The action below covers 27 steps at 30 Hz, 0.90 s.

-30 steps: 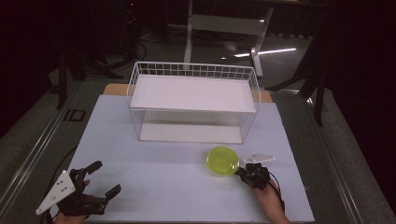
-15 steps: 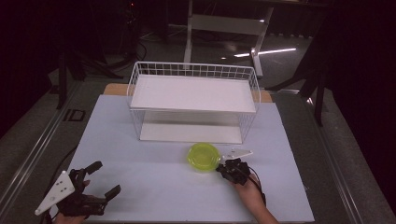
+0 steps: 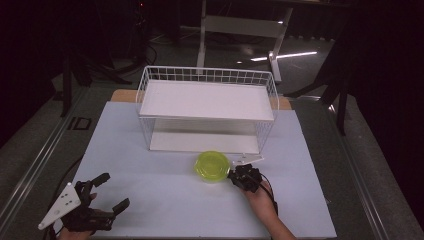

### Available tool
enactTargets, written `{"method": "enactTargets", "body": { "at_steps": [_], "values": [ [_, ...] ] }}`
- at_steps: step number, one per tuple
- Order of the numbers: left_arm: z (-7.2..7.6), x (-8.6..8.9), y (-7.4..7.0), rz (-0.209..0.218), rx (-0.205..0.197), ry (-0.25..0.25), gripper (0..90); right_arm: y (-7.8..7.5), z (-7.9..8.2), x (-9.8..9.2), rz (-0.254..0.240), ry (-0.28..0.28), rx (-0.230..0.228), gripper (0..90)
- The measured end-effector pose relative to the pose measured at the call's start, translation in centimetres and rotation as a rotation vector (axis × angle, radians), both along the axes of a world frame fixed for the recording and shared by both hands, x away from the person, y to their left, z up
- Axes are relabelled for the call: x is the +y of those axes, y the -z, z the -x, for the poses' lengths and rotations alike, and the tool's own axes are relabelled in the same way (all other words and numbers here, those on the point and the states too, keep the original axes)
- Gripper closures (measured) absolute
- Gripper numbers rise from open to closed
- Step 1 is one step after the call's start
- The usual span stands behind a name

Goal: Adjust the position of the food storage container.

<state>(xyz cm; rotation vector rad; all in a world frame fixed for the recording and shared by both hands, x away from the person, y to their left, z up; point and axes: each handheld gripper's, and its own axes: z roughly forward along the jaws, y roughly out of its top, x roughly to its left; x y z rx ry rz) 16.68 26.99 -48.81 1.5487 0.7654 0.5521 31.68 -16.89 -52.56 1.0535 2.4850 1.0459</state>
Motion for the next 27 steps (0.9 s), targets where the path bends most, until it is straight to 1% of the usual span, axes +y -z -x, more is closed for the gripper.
{"method": "enactTargets", "body": {
  "at_steps": [2,7,14,16,17,19,24,27],
  "values": [
    [0.0,0.0,0.0,0.000,-0.001,0.001,0.6,0.0,-0.1,0.1,0.003,-0.001,-0.004,89.9],
    [0.0,0.0,0.0,-0.002,0.000,0.002,0.6,0.1,-0.6,0.5,0.000,0.000,0.006,90.0],
    [0.1,0.0,0.0,-0.002,-0.001,0.002,0.6,0.5,-1.3,2.1,-0.010,-0.014,0.004,89.9],
    [0.1,0.0,0.0,-0.001,0.000,0.004,0.6,0.6,-1.4,2.6,-0.008,-0.018,0.004,89.9],
    [0.1,0.0,0.0,-0.001,0.000,0.004,0.6,0.7,-1.5,2.9,-0.003,-0.023,-0.004,89.9],
    [0.1,0.0,0.0,-0.003,-0.001,0.005,0.6,0.7,-1.5,3.1,-0.007,-0.022,-0.008,89.9],
    [0.1,0.0,0.0,-0.001,0.001,0.008,0.6,1.0,-1.8,4.1,-0.020,-0.031,0.001,89.9],
    [0.0,0.0,0.0,0.001,0.005,0.014,0.6,0.9,-1.8,4.2,-0.009,-0.036,-0.014,89.2]
  ]
}}
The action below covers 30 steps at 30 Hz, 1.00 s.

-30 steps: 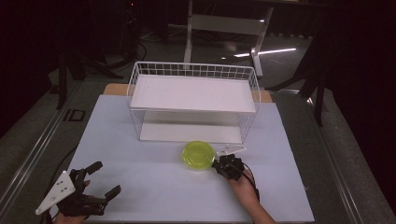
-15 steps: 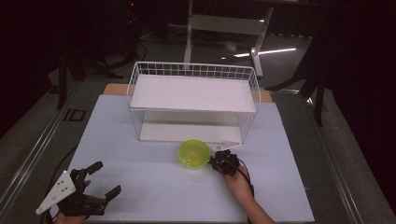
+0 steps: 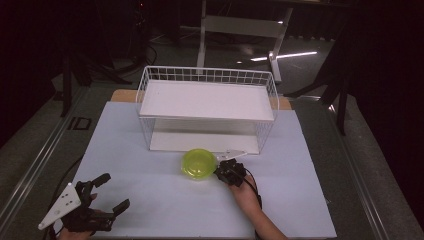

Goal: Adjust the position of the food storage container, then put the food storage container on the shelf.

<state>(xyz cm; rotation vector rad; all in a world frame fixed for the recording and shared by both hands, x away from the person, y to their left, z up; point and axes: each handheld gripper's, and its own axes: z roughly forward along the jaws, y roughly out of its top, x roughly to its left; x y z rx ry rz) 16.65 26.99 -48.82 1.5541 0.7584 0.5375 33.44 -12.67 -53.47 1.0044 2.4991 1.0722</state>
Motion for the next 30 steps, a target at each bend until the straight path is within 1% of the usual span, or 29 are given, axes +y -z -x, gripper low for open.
{"method": "enactTargets", "body": {
  "at_steps": [2,3,4,5,6,7,8,10,11,12,13,14,15,16,17,18,19,20,21,23,24,25,26,27,28,29,30],
  "values": [
    [0.0,0.0,0.0,0.000,0.003,0.004,0.5,-0.2,0.2,-0.3,0.006,0.004,-0.009,86.6],
    [0.0,0.0,0.1,-0.001,0.006,0.006,0.6,-0.2,0.3,-0.5,0.006,0.005,-0.016,83.8],
    [-0.1,-0.1,0.1,-0.003,0.006,0.004,0.6,-0.4,0.5,-0.7,0.000,-0.010,-0.025,78.1],
    [-0.1,-0.1,0.1,-0.003,0.007,0.006,0.6,-0.5,0.7,-0.9,0.008,-0.023,-0.038,72.0],
    [-0.1,-0.1,0.2,-0.004,0.012,0.010,0.6,-0.5,0.9,-0.9,0.023,-0.026,-0.051,67.6],
    [-0.2,-0.2,0.2,-0.007,0.014,0.014,0.6,-0.6,1.1,-1.1,0.025,-0.024,-0.056,62.4],
    [-0.2,-0.3,0.3,-0.013,0.014,0.014,0.6,-0.7,1.3,-1.4,0.005,-0.032,-0.050,55.8],
    [-0.1,-0.5,0.3,-0.018,0.014,0.018,0.6,-0.9,1.8,-1.8,-0.007,-0.031,-0.056,46.4],
    [-0.1,-0.6,0.3,-0.018,0.015,0.019,0.6,-1.1,2.0,-2.0,-0.023,-0.034,-0.058,40.8],
    [0.0,-0.6,0.3,-0.026,0.014,0.024,0.6,-1.2,2.2,-2.3,-0.046,-0.039,-0.044,34.2],
    [0.0,-0.7,0.4,-0.028,0.015,0.025,0.6,-1.4,2.5,-2.7,-0.064,-0.050,-0.032,29.0],
    [-0.1,-0.8,0.4,-0.034,0.017,0.025,0.6,-1.5,2.8,-3.0,-0.081,-0.068,-0.033,25.0],
    [-0.2,-0.8,0.5,-0.038,0.023,0.026,0.6,-1.8,3.1,-3.3,-0.085,-0.087,-0.039,22.6],
    [-0.3,-0.9,0.6,-0.039,0.032,0.027,0.6,-2.0,3.4,-3.5,-0.079,-0.092,-0.047,21.3],
    [-0.3,-0.9,0.6,-0.039,0.032,0.027,0.6,-2.0,3.4,-3.5,-0.079,-0.092,-0.047,21.3],
    [-0.5,-1.2,0.6,-0.048,0.038,0.035,0.6,-2.3,3.5,-3.7,-0.089,-0.095,-0.042,21.0],
    [-0.6,-1.3,0.7,-0.059,0.041,0.040,0.6,-2.7,3.9,-4.0,-0.097,-0.090,-0.051,21.1],
    [-0.8,-1.5,0.7,-0.064,0.045,0.047,0.6,-2.9,4.2,-4.1,-0.090,-0.083,-0.075,21.2],
    [-0.9,-1.7,0.6,-0.063,0.057,0.060,0.6,-3.2,4.4,-4.1,-0.076,-0.084,-0.086,20.9],
    [-1.0,-2.2,0.6,-0.064,0.072,0.076,0.6,-3.5,4.6,-4.1,-0.061,-0.094,-0.085,19.6],
    [-1.1,-2.4,0.5,-0.065,0.073,0.082,0.6,-3.7,4.7,-4.1,-0.053,-0.096,-0.089,19.7],
    [-1.2,-2.5,0.4,-0.061,0.080,0.089,0.6,-3.8,4.9,-4.1,-0.044,-0.093,-0.101,21.1],
    [-1.4,-2.6,0.3,-0.049,0.098,0.099,0.6,-4.0,5.1,-4.1,-0.044,-0.088,-0.113,23.8],
    [-1.6,-2.7,0.3,-0.035,0.112,0.108,0.6,-4.2,5.4,-4.2,-0.062,-0.091,-0.127,23.9],
    [-1.8,-2.8,0.2,-0.030,0.118,0.109,0.6,-4.3,5.6,-4.2,-0.075,-0.091,-0.143,24.0],
    [-2.0,-2.9,0.1,-0.040,0.120,0.111,0.6,-4.5,5.8,-4.1,-0.078,-0.092,-0.157,24.0],
    [-2.2,-3.0,0.0,-0.062,0.122,0.112,0.6,-4.7,5.9,-4.1,-0.083,-0.093,-0.160,24.0]
  ]
}}
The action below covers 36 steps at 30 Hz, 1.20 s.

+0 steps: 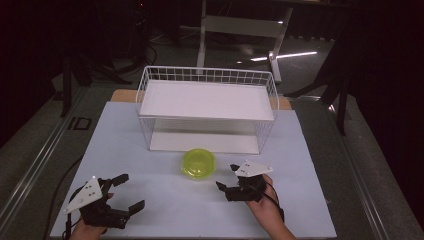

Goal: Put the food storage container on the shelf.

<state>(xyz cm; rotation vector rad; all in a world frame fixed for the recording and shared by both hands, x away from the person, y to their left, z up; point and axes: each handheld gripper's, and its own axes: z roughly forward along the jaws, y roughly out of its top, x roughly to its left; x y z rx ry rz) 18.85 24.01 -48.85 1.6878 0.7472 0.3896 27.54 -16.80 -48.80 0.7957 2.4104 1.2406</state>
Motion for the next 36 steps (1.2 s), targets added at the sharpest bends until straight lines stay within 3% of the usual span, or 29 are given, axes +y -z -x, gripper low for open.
{"method": "enactTargets", "body": {
  "at_steps": [5,8,16,19,26,34,36],
  "values": [
    [-1.4,-0.6,-0.4,-0.004,0.017,0.018,0.6,-0.8,0.1,0.0,-0.061,-0.009,0.051,23.8],
    [-2.2,-1.2,-0.7,-0.004,0.027,0.020,0.6,-1.4,0.1,0.3,-0.058,-0.002,0.023,20.4],
    [-4.2,-3.1,-1.1,-0.030,0.046,0.055,0.6,-2.1,-0.6,1.4,-0.077,0.015,0.034,15.5],
    [-5.2,-4.1,-1.5,-0.046,0.047,0.077,0.6,-2.0,-1.1,1.9,-0.101,0.046,0.049,13.4],
    [-6.8,-5.4,-1.6,-0.040,0.062,0.071,0.6,-1.8,-2.4,2.7,-0.145,0.133,0.073,12.3],
    [-8.8,-6.4,-0.9,-0.042,0.120,0.034,0.6,-1.4,-3.5,3.1,-0.126,0.171,0.073,13.8],
    [-9.2,-6.8,-0.9,-0.068,0.139,0.011,0.7,-1.2,-3.8,3.3,-0.113,0.182,0.090,14.6]
  ]
}}
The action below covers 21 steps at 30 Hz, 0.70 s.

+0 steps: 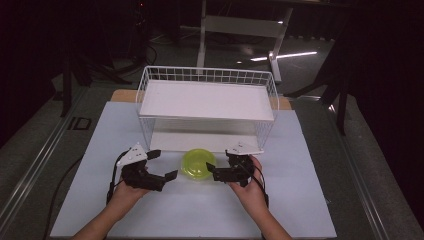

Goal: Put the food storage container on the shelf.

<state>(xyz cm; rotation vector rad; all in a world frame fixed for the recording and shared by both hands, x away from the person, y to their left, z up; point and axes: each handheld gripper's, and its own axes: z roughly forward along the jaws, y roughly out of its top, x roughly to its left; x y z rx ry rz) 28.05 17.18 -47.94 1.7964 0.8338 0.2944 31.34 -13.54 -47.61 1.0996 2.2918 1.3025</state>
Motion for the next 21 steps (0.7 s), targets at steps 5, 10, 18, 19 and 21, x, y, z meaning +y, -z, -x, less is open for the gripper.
{"method": "enactTargets", "body": {
  "at_steps": [5,10,18,19,21],
  "values": [
    [-0.9,-0.6,0.6,0.002,0.041,-0.038,7.8,0.8,-0.8,0.3,-0.016,0.022,0.028,17.9],
    [-2.1,-1.3,1.5,0.014,0.132,-0.063,8.3,1.2,-1.1,0.6,-0.027,0.022,0.058,23.1],
    [-3.5,-3.1,3.0,-0.033,0.262,-0.113,21.2,1.5,-1.4,0.6,-0.041,0.042,0.106,34.9],
    [-3.6,-3.2,3.1,-0.037,0.269,-0.112,23.2,1.5,-1.4,0.6,-0.045,0.045,0.118,36.5],
    [-3.6,-3.4,3.2,-0.038,0.284,-0.106,32.5,1.8,-1.5,0.6,-0.041,0.051,0.142,42.6]
  ]
}}
